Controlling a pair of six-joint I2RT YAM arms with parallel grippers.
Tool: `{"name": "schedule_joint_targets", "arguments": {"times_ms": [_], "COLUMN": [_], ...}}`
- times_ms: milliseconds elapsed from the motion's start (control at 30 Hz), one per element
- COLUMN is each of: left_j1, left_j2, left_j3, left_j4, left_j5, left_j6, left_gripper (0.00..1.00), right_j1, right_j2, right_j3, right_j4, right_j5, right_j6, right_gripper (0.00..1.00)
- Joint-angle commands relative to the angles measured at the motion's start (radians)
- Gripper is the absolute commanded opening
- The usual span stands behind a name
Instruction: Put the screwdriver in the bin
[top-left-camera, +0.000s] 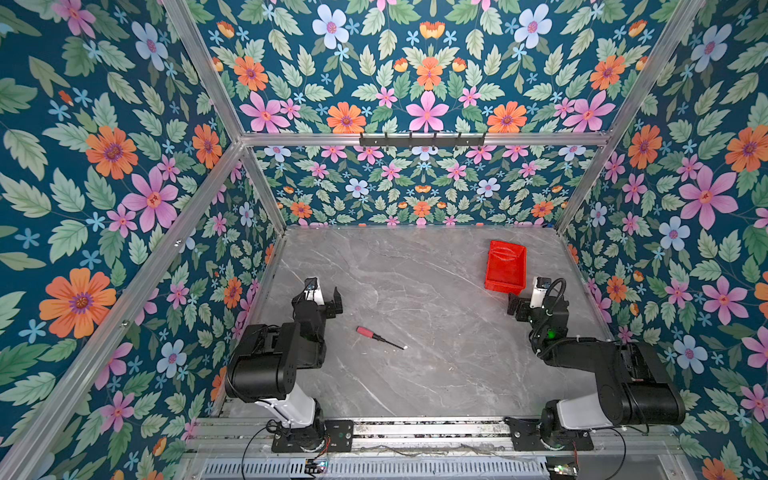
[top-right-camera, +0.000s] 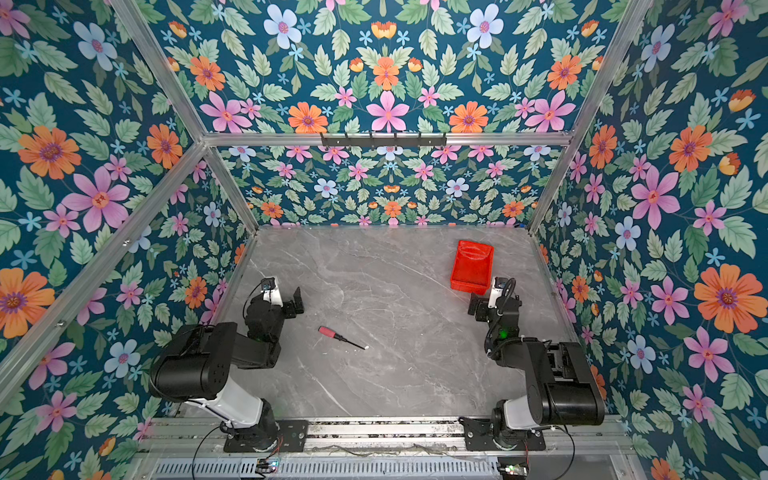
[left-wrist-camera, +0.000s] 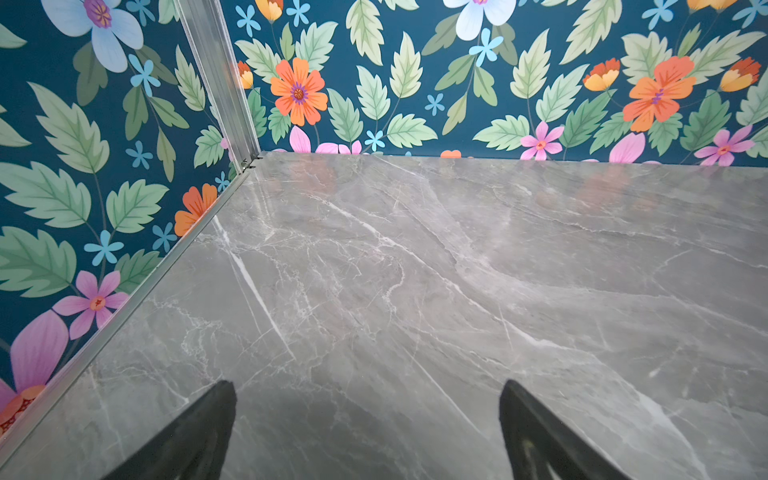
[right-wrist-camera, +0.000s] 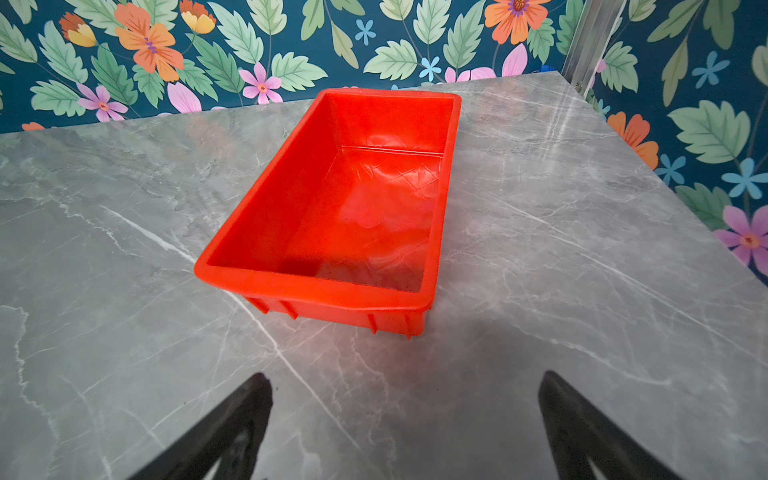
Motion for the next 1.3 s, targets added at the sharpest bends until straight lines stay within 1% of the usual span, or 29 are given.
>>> {"name": "schedule_joint_targets", "arguments": {"times_ms": [0, 367, 433, 500, 567, 667, 867, 967, 1067, 1167, 1267], "left_j1": [0.0, 0.001, -0.001, -0.01, -0.018, -0.033, -0.098, -0.154, -0.236, -0.298, -0.335], "left_j2": [-0.003, -0.004, -0.01, -0.035, -0.071, -0.139, -0.274, -0.331, -0.383, -0.422, -0.456], "left_j3": [-0.001, -0.003, -0.003, 0.004, 0.019, 0.04, 0.076, 0.122, 0.163, 0.209, 0.263], "left_j4": [0.032, 0.037, 0.039, 0.0, -0.059, -0.155, -0.327, -0.449, -0.559, -0.699, -0.866], "left_j5": [-0.004, -0.002, 0.014, 0.007, -0.006, -0.035, -0.125, -0.176, -0.265, -0.342, -0.366], "left_j6": [-0.006, -0.005, 0.002, 0.013, 0.019, 0.022, 0.009, -0.015, -0.046, -0.139, -0.295], "left_gripper": [1.0, 1.0, 1.0, 1.0, 1.0, 1.0, 1.0, 1.0, 1.0, 1.0, 1.0], "right_j1": [0.001, 0.002, 0.001, 0.001, 0.001, 0.001, 0.005, 0.023, 0.061, 0.119, 0.177], "right_j2": [0.001, 0.0, 0.001, 0.0, -0.016, -0.08, -0.266, -0.36, -0.442, -0.515, -0.579], "right_j3": [0.003, 0.004, 0.002, 0.001, 0.007, 0.029, 0.031, 0.04, 0.06, 0.077, 0.093], "right_j4": [0.033, 0.033, 0.032, 0.035, 0.014, -0.081, -0.236, -0.327, -0.426, -0.51, -0.594], "right_j5": [-0.007, -0.006, -0.006, -0.006, -0.004, -0.014, -0.019, -0.017, -0.018, -0.007, -0.006], "right_j6": [0.001, 0.001, 0.0, 0.0, 0.001, -0.007, -0.015, -0.029, -0.053, -0.08, -0.105], "right_gripper": [0.99, 0.99, 0.99, 0.99, 0.99, 0.99, 0.99, 0.99, 0.99, 0.99, 0.99]}}
